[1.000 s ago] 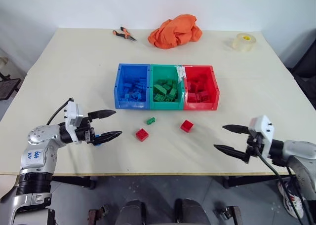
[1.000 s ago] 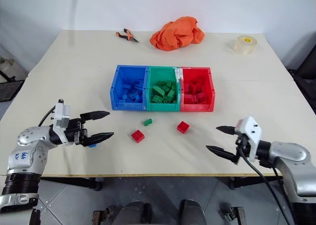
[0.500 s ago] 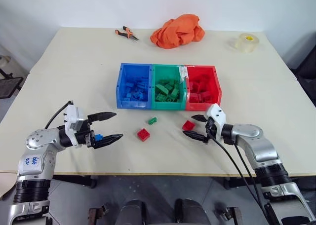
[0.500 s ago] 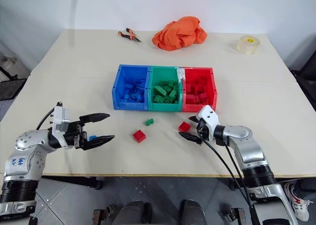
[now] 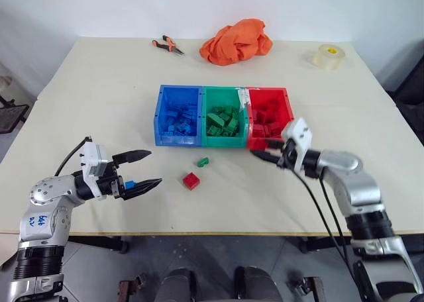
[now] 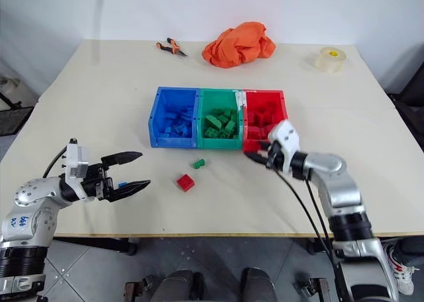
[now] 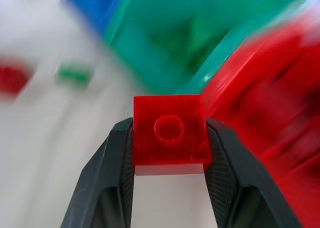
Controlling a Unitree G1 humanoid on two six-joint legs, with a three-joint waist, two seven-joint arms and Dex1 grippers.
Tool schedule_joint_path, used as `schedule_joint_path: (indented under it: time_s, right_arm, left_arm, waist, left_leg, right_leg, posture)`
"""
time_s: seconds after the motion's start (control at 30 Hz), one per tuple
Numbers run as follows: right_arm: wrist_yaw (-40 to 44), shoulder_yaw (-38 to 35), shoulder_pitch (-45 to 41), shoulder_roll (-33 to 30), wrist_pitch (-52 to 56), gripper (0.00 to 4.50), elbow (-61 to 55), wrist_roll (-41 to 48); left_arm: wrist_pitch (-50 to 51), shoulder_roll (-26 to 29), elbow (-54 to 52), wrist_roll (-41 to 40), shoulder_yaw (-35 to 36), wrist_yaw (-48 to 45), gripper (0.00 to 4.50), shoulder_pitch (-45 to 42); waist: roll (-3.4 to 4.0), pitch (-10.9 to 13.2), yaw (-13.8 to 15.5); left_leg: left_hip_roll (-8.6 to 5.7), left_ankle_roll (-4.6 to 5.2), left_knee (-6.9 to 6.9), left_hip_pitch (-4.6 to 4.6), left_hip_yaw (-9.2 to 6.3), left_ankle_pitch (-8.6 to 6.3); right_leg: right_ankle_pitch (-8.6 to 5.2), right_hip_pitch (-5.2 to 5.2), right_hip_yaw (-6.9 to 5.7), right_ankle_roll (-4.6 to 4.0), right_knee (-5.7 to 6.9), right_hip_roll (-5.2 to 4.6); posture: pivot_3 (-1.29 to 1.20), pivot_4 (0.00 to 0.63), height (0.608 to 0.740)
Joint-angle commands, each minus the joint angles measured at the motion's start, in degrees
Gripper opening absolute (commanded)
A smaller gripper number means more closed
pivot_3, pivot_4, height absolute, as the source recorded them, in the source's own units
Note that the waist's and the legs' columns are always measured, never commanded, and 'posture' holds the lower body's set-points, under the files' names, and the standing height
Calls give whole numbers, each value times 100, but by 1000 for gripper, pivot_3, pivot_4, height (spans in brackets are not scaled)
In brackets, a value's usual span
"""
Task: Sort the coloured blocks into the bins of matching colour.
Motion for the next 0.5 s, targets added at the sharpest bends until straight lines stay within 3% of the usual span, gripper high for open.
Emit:
schedule_joint_path:
  time_s: [0.03,0.13,0.27,0.43,0.5]
  right_arm:
    - [-147,-213,-670,-20,-78,1473,622,-16]
    - [-329,-105,-1201,55,-406,1473,1589,-355]
    - [-338,-13,-1565,161,-880,2778,2284,-599]
    - [-143,-118,-1464,103,-1039,4469,1888,-503]
    - [30,-194,-1220,-23,-848,4469,1382,-348]
  left_arm:
    - [-57,26,85,-67,-10,-58,4500,-188]
    - [-97,-25,190,-25,-81,-74,4500,-305]
    - [-131,-53,233,-25,-132,-86,4500,-369]
    - [-125,-40,141,-71,-101,-54,4500,-291]
    - [-109,-23,89,-97,-59,-44,4500,-218]
  waist:
    - [0,0,-11]
    - [-3,-2,-18]
    - [-2,-1,-10]
    - [-2,-1,-51]
    - [-1,-1,-56]
  left_leg:
    - [1,-1,0,2,0,0]
    - [-1,0,-1,3,-1,0]
    - [-6,0,-1,-2,1,0]
    - [-5,0,-1,-3,2,0]
    - [-4,0,-1,-4,1,0]
  right_leg:
    - [0,0,0,0,3,1]
    - [0,-2,-1,0,12,0]
    - [0,-7,0,0,18,-3]
    - [0,-10,-1,0,22,-2]
    - [0,-11,-1,0,23,-1]
  posture:
    - [0,150,740]
    - [0,150,740]
    - [0,150,740]
    - [0,150,740]
    - [0,150,740]
